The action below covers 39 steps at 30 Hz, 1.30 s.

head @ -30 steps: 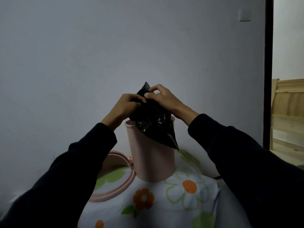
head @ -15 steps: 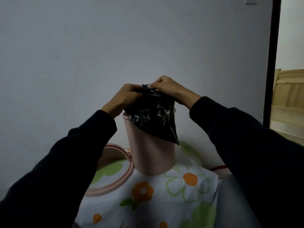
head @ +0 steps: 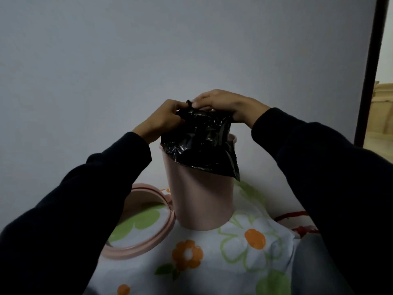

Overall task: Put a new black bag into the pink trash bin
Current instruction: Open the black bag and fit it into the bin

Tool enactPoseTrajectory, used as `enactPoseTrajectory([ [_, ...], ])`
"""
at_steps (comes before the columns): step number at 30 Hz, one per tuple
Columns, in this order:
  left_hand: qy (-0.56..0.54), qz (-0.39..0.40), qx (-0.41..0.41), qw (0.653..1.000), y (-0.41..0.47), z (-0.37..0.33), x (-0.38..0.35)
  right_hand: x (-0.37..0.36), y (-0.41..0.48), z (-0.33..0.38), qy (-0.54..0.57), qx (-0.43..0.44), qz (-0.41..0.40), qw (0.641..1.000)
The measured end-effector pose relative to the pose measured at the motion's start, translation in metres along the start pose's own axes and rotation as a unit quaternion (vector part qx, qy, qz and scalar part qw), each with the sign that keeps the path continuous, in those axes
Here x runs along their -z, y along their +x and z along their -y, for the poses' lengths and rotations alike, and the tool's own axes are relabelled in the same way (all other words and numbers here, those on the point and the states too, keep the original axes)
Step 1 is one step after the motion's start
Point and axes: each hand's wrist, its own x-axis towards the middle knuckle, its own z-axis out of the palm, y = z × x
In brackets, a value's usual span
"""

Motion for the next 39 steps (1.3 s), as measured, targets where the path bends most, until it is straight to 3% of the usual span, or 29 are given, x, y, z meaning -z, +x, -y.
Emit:
enactPoseTrajectory([
  [5, -0.107, -0.049, 0.078, 0.99, 0.004, 0.014, 0.008, 0.011, 0.009, -0.011, -0.025, -0.004, -0.067, 0.997],
  [8, -0.172, -0.027, 0.077, 0.982, 0.007, 0.012, 0.008, 0.01, 0.009, -0.007, 0.07, -0.023, 0.022, 0.997],
  [10, -0.17, 0.016, 0.048, 0.984, 0.007, 0.01, 0.007, 0.008, 0.009, 0.0, 0.036, -0.034, 0.065, 0.997],
  [14, -0.169, 0.002, 0.037, 0.985, 0.01, 0.013, 0.012, 0.007, 0.019, 0.011, -0.088, -0.04, -0.019, 0.995],
  [18, -0.188, -0.031, 0.1, 0.977, 0.01, 0.023, 0.019, 0.016, 0.019, 0.007, -0.013, -0.054, -0.052, 0.997],
  [22, -0.309, -0.075, 0.204, 0.926, 0.009, 0.035, 0.017, 0.024, 0.022, -0.015, 0.105, -0.102, -0.122, 0.982],
  [25, -0.365, -0.074, 0.254, 0.893, 0.004, 0.047, 0.013, 0.026, 0.025, -0.032, 0.121, -0.135, -0.129, 0.975],
  [28, -0.348, -0.024, 0.26, 0.9, -0.002, 0.051, 0.007, 0.03, 0.024, -0.044, 0.168, -0.107, -0.125, 0.972],
  [32, -0.335, -0.029, 0.263, 0.904, 0.007, 0.062, 0.004, 0.038, 0.025, -0.065, 0.201, -0.046, -0.115, 0.972],
  [35, -0.263, -0.033, 0.268, 0.926, 0.014, 0.072, 0.01, 0.042, 0.029, -0.081, 0.129, -0.023, -0.069, 0.989],
  [39, -0.147, -0.029, 0.234, 0.961, 0.021, 0.068, 0.01, 0.037, 0.033, -0.091, 0.038, -0.01, -0.076, 0.996],
])
